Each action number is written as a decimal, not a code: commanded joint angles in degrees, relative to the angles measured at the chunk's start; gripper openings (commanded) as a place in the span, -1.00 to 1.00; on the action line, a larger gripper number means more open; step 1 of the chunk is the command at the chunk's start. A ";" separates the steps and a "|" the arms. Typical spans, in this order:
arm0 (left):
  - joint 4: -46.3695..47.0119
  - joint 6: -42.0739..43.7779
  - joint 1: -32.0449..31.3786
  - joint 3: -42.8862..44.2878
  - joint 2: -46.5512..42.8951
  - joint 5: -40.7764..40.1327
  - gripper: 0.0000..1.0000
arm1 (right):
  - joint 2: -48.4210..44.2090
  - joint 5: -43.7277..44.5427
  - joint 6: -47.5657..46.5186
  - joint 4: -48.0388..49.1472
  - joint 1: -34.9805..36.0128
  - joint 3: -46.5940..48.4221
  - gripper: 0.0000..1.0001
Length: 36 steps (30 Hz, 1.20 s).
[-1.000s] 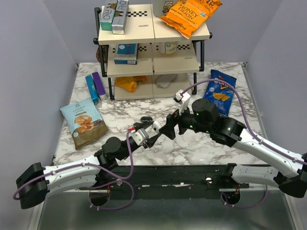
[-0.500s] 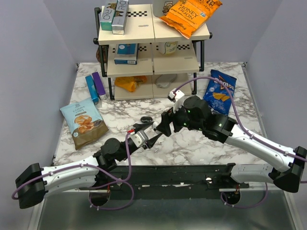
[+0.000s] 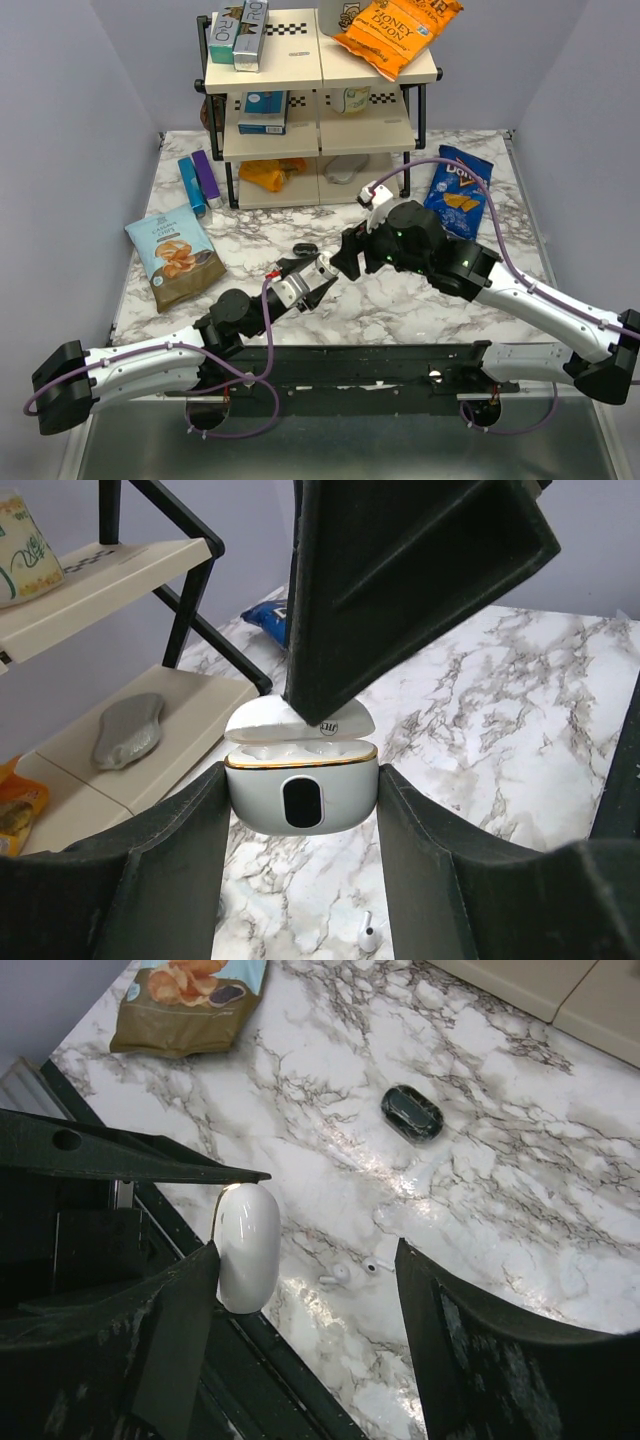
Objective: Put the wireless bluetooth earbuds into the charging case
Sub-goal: Open the charging case.
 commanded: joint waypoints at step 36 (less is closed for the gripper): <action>-2.28 -1.66 -1.11 1.71 -1.61 -3.16 -0.83 | 1.00 -5.62 -1.63 2.71 -0.09 1.41 -0.88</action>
